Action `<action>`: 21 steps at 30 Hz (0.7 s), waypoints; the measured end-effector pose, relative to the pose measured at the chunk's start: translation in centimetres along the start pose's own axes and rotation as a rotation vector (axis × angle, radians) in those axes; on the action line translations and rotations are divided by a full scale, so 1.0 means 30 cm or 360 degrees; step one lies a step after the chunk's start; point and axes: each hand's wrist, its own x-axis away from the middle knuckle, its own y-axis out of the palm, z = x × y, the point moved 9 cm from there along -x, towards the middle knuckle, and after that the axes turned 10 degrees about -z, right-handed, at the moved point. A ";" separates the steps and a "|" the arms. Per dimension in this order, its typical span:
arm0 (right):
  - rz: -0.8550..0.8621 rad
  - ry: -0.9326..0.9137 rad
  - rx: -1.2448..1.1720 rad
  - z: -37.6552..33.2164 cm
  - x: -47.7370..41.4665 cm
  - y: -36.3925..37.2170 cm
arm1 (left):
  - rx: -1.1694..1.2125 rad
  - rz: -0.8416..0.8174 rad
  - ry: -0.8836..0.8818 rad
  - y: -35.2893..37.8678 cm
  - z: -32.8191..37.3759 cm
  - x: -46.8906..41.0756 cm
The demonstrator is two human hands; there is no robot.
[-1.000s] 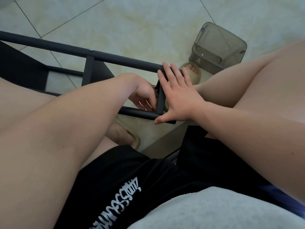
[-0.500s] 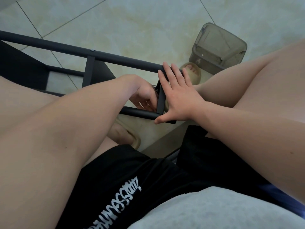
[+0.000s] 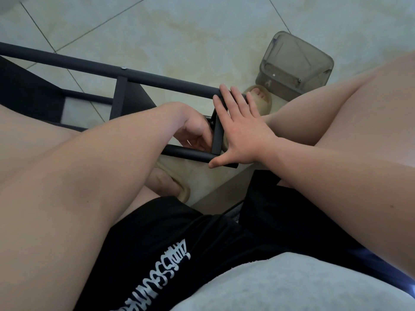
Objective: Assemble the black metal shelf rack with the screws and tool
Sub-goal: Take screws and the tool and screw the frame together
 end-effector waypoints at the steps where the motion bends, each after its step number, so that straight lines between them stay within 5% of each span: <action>1: 0.0001 -0.0001 0.0000 0.000 0.000 0.000 | 0.0004 0.0000 0.0005 -0.003 0.000 0.001; 21: -0.0010 -0.0003 0.0001 -0.005 0.005 -0.003 | 0.0014 -0.0004 -0.0048 0.005 -0.006 -0.004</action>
